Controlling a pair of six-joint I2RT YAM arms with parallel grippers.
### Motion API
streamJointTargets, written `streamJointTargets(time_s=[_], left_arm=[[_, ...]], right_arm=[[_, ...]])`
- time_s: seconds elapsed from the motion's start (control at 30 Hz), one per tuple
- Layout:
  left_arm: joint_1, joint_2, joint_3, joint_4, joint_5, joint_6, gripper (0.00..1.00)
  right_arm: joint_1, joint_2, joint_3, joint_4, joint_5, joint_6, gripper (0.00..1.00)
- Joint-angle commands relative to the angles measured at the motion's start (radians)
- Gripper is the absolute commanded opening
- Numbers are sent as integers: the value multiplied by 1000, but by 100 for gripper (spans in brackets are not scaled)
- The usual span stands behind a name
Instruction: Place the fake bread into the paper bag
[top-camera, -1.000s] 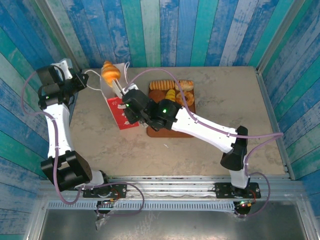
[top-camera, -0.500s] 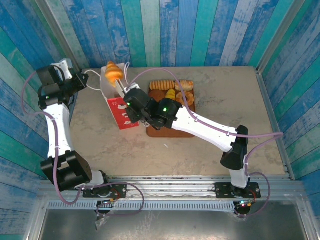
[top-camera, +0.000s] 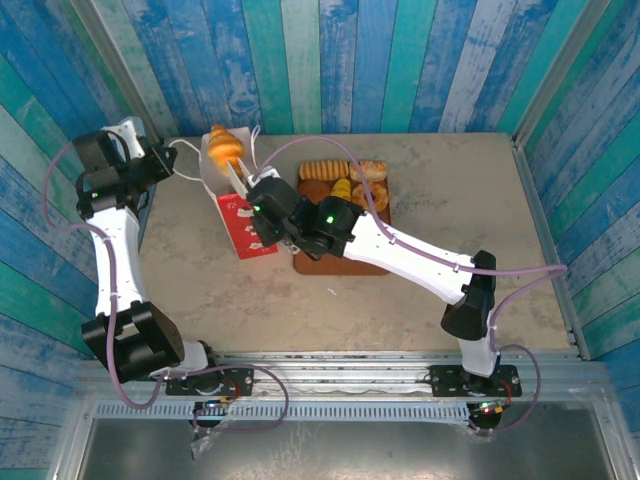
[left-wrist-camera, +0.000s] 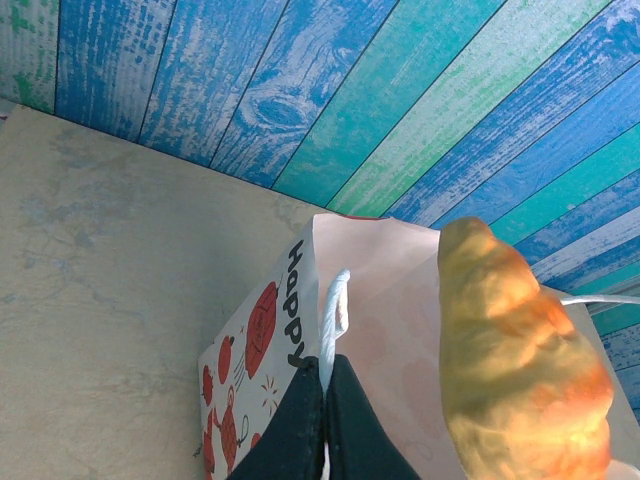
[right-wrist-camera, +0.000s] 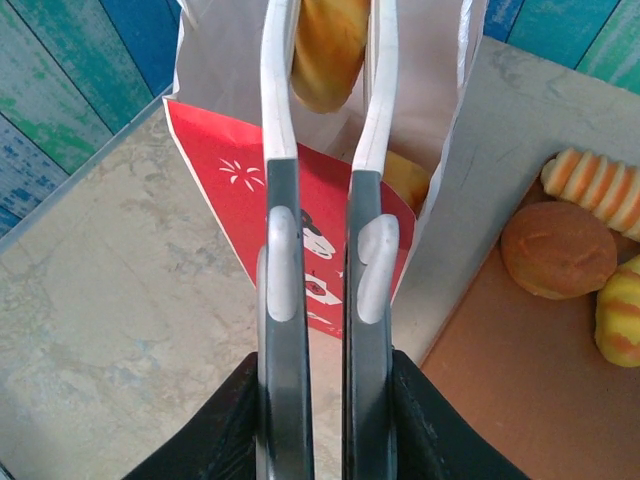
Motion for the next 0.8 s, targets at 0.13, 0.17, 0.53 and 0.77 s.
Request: streamJointTargets(time_s=[0.13, 0.17, 0.53, 0.77], left_arm=[[1, -57, -5, 21, -3, 1, 5], [0, -58, -5, 21, -2, 2, 5], [0, -58, -11, 24, -5, 7, 5], [1, -52, -14, 36, 8, -6, 8]], right_arm=[[-3, -17, 2, 33, 18, 0, 37], [-2, -18, 2, 33, 20, 0, 37], [-3, -22, 3, 42, 20, 2, 38], [-3, -23, 23, 48, 18, -9, 38]])
